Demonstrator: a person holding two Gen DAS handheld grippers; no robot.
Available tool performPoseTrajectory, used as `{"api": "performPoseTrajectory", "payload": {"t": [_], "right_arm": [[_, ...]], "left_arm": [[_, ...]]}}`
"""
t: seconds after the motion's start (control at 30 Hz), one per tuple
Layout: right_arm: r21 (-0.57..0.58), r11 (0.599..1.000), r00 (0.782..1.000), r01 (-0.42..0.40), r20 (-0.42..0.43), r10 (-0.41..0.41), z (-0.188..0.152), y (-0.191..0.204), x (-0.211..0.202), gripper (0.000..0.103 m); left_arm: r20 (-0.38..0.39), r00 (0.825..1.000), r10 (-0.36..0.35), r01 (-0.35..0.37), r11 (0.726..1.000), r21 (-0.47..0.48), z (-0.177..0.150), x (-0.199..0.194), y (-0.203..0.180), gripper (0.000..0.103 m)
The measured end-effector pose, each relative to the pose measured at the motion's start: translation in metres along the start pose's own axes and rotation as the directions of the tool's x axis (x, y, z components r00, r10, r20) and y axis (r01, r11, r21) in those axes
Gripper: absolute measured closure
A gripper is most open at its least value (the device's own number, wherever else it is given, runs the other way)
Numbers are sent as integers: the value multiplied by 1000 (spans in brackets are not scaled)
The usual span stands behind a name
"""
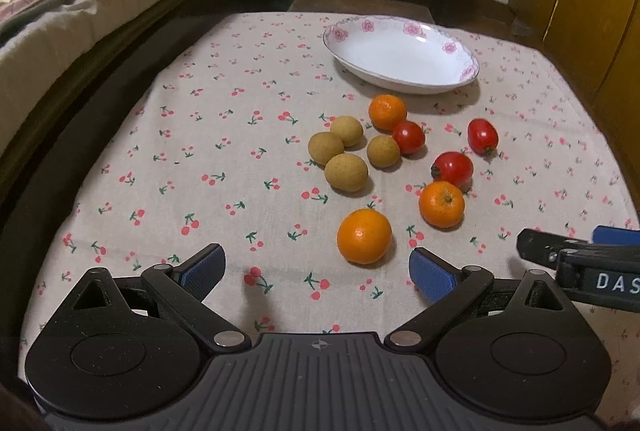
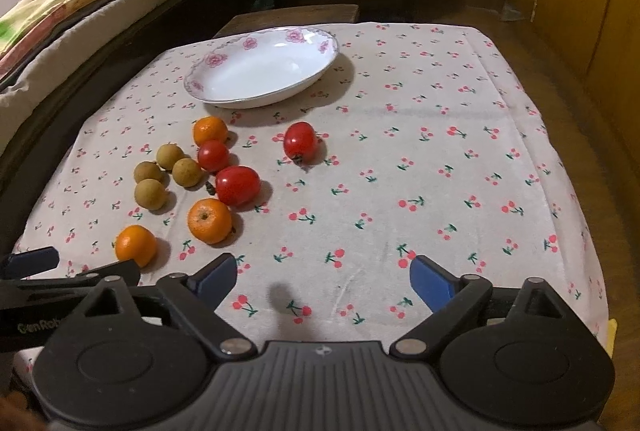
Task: Organize fruits
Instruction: 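Grasp the large orange with the left tool while the right tool grasps the other orange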
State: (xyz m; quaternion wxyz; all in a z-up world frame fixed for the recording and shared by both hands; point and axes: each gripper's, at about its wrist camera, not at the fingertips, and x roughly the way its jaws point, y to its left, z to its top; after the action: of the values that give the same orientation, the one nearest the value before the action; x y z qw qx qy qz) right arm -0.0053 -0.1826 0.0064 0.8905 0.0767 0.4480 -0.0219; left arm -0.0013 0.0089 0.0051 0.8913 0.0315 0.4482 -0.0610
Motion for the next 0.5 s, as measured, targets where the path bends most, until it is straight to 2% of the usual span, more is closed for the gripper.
{"api": "performPoseTrajectory", "payload": {"t": [0.13,0.37,0.5], "right_arm": [[-36,999,1000,-28,4,28,5,6,1,16],[-97,989,994,-110,-27,108,17,18,13,40],[-94,981,985,-168,-59,163,21,22,23,45]], "left_arm": [[5,1000,5,-5,1000,8,1,1,2,4],[7,1000,13,-14,998,68,3,7,-4,12],[0,1000,-4,4,998,65,4,10,0,12]]}}
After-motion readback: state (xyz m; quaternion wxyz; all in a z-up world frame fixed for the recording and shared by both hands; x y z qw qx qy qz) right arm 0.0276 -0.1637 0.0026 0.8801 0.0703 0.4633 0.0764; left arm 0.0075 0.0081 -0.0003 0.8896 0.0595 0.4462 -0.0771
